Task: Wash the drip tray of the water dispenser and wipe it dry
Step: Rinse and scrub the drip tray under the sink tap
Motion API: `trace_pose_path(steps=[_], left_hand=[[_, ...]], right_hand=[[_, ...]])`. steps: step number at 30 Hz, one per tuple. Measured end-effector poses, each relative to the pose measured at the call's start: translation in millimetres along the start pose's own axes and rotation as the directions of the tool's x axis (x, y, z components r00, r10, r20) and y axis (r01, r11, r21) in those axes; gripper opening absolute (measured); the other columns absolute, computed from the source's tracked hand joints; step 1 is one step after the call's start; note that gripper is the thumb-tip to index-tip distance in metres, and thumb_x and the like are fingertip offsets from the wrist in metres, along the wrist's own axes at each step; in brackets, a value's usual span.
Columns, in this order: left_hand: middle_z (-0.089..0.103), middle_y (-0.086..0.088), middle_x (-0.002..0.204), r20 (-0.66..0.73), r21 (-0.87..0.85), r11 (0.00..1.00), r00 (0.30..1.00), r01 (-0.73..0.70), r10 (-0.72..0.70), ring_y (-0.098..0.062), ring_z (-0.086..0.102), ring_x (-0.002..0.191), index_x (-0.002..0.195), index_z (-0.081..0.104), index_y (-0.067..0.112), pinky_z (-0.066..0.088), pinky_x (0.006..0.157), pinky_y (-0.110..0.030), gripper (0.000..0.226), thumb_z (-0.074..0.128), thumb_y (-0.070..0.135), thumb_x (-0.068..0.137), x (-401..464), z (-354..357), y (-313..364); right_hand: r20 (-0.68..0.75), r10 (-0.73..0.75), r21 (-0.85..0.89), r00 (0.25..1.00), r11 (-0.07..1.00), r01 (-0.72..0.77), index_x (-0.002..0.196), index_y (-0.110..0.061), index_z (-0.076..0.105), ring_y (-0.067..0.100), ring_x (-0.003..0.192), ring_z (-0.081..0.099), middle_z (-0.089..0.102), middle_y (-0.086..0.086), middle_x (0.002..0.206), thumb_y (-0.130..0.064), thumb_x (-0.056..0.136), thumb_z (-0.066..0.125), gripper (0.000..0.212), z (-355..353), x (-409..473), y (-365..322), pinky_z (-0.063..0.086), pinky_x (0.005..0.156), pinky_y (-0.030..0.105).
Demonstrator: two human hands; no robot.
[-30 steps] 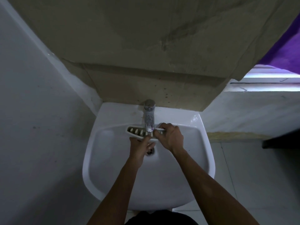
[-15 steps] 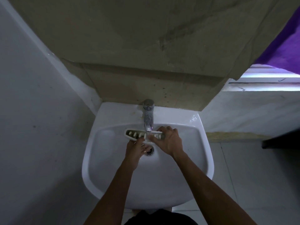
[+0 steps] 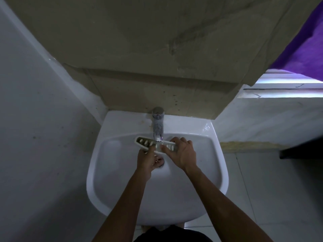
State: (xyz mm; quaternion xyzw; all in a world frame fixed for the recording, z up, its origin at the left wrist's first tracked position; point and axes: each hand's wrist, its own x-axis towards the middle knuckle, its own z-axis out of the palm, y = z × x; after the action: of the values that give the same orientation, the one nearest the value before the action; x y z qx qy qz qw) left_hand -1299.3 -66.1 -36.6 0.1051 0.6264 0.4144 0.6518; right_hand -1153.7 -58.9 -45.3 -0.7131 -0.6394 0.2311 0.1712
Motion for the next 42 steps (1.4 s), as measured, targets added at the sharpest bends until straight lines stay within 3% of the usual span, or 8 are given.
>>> trace_pose_path(steps=[5,11,16,20,27,32,37,42], left_hand=[[0.066,-0.014,0.105,0.093,-0.066,0.994,0.992,0.092,-0.085,-0.028,0.070,0.089,0.111,0.058,0.007,0.061,0.066,-0.042,0.038,0.075,0.026,0.082,3.7,-8.0,5.3],[0.044,-0.014,0.139,-0.095,0.423,0.844,0.910,-0.331,0.404,-0.033,0.060,0.114,0.146,0.026,0.028,0.059,0.080,-0.052,0.100,0.087,0.028,0.067,9.5,-12.5,8.2],[0.042,-0.012,0.125,0.095,0.841,0.427,0.867,-0.332,0.489,-0.031,0.062,0.100,0.134,0.045,0.025,0.046,0.079,-0.030,0.065,0.073,0.046,0.078,8.1,-18.4,17.7],[0.038,-0.015,0.118,0.145,0.898,0.310,0.876,-0.312,0.460,-0.039,0.062,0.090,0.116,0.047,0.014,0.049,0.082,-0.037,0.051,0.074,0.038,0.079,6.0,-15.2,29.7],[0.028,-0.015,0.118,0.221,0.897,0.316,0.933,-0.308,0.284,-0.014,0.046,0.074,0.122,0.042,0.009,0.043,0.082,-0.026,0.058,0.076,0.028,0.079,15.7,-23.2,46.3],[0.025,-0.006,0.113,0.276,0.852,0.394,0.935,-0.344,0.220,-0.011,0.048,0.083,0.126,0.043,0.021,0.041,0.082,-0.022,0.053,0.072,0.022,0.082,18.9,-29.2,47.2],[0.038,-0.010,0.116,0.337,0.807,0.403,0.896,-0.433,0.288,-0.006,0.050,0.079,0.126,0.049,0.025,0.037,0.065,-0.004,0.038,0.063,0.021,0.090,22.1,-36.2,39.5],[0.057,-0.022,0.110,0.315,0.782,0.399,0.856,-0.479,0.411,-0.022,0.062,0.078,0.113,0.057,0.016,0.043,0.063,-0.013,0.023,0.061,0.025,0.092,20.8,-32.0,29.7]], right_hand=[[0.007,-0.032,0.027,0.999,0.999,0.032,0.108,-0.032,0.063,0.018,0.097,0.049,0.059,-0.005,0.100,-0.079,0.076,0.048,0.058,-4.8,-0.2,3.9,0.048,0.066,0.030],[0.019,-0.065,-0.067,0.998,0.996,0.066,0.103,-0.031,0.065,0.017,0.093,0.051,0.061,-0.007,0.097,-0.081,0.075,0.048,0.060,-12.0,2.4,11.6,0.042,0.064,0.028],[0.023,-0.069,-0.065,0.997,0.995,0.070,0.103,-0.032,0.065,0.016,0.091,0.052,0.062,-0.007,0.097,-0.083,0.074,0.047,0.061,-9.3,1.5,15.5,0.045,0.064,0.028],[0.044,-0.083,-0.027,0.996,0.996,0.084,0.104,-0.032,0.063,0.017,0.090,0.052,0.061,-0.007,0.097,-0.085,0.071,0.043,0.066,-7.4,2.4,12.9,0.050,0.067,0.030],[0.035,-0.078,-0.033,0.996,0.996,0.080,0.103,-0.031,0.064,0.016,0.087,0.053,0.061,-0.008,0.094,-0.084,0.071,0.048,0.064,-2.8,-1.2,12.0,0.047,0.065,0.029],[0.044,-0.065,-0.041,0.997,0.997,0.066,0.101,-0.031,0.064,0.018,0.092,0.052,0.060,-0.008,0.095,-0.079,0.073,0.056,0.057,-9.4,3.9,15.5,0.046,0.066,0.030],[0.090,-0.058,-0.007,0.994,0.998,0.059,0.101,-0.030,0.067,0.021,0.097,0.051,0.059,-0.006,0.096,-0.075,0.074,0.060,0.053,-16.3,9.1,20.5,0.046,0.070,0.031],[0.082,-0.089,-0.057,0.993,0.994,0.094,0.102,-0.029,0.066,0.019,0.100,0.053,0.062,-0.005,0.101,-0.079,0.074,0.054,0.058,-20.3,11.1,17.2,0.055,0.074,0.038]])
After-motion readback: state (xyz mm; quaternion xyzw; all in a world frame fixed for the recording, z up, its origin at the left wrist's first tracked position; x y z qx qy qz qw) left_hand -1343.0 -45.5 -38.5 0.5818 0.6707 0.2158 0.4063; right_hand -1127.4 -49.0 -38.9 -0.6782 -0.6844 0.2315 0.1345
